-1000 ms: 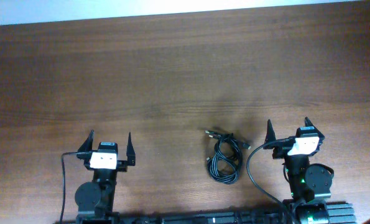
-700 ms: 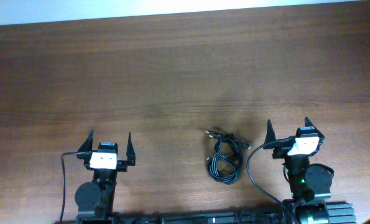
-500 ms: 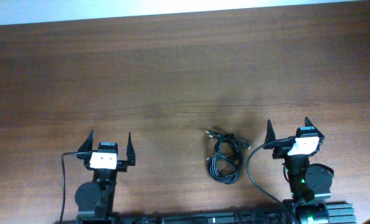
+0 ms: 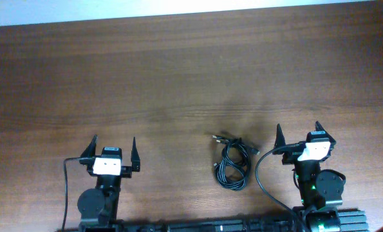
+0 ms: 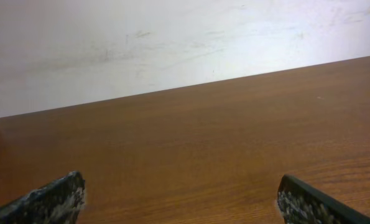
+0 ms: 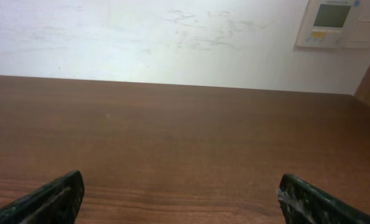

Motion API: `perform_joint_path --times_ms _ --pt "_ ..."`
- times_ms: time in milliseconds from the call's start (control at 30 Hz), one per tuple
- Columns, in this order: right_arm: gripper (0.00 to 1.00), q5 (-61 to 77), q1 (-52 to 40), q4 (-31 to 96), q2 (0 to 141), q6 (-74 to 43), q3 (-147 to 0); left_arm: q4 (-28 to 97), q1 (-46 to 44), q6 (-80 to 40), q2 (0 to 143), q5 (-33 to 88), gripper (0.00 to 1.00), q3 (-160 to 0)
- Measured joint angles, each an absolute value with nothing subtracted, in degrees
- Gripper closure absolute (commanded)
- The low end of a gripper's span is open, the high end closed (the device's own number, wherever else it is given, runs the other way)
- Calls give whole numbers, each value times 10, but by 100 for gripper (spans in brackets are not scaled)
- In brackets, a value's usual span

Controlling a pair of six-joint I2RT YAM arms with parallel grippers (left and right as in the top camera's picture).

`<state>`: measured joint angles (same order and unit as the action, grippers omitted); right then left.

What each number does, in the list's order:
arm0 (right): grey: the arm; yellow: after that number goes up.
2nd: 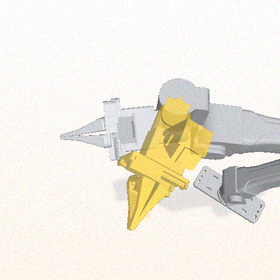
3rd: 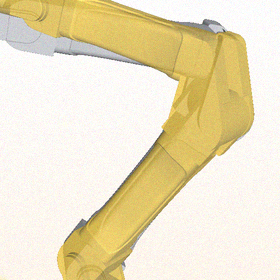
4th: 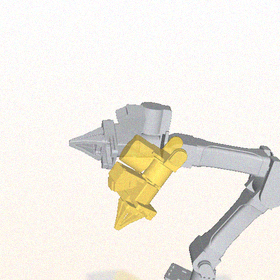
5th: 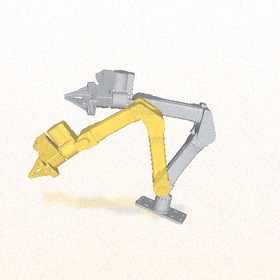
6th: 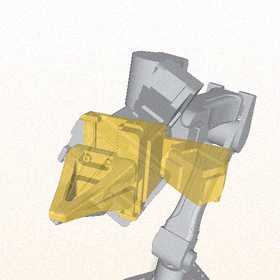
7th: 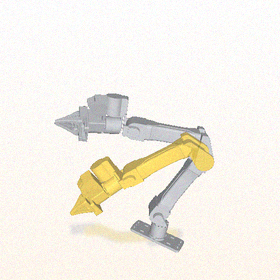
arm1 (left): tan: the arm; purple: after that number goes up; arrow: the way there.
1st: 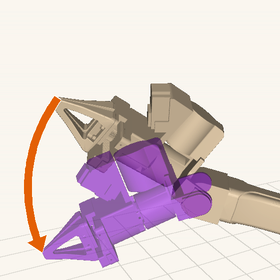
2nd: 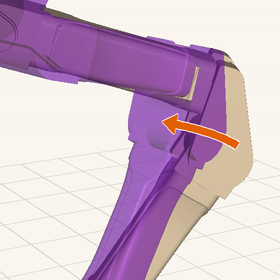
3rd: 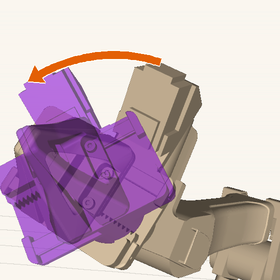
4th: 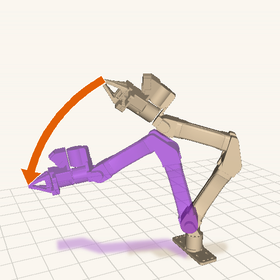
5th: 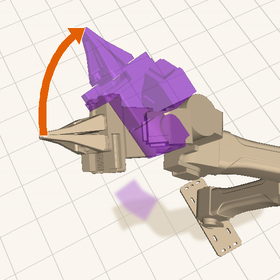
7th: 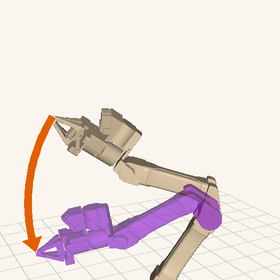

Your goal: Untangle cables

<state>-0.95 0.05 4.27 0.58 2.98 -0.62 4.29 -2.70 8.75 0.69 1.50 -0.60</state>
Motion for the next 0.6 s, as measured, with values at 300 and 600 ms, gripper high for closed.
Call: perform_joint_path --times_ms 300,600 --pt "1 -10 1 43 6 30 -6 43 -27 88 7 15 1 -6" --pt "1 -10 1 43 6 30 -6 52 -27 88 7 28 1 -9"
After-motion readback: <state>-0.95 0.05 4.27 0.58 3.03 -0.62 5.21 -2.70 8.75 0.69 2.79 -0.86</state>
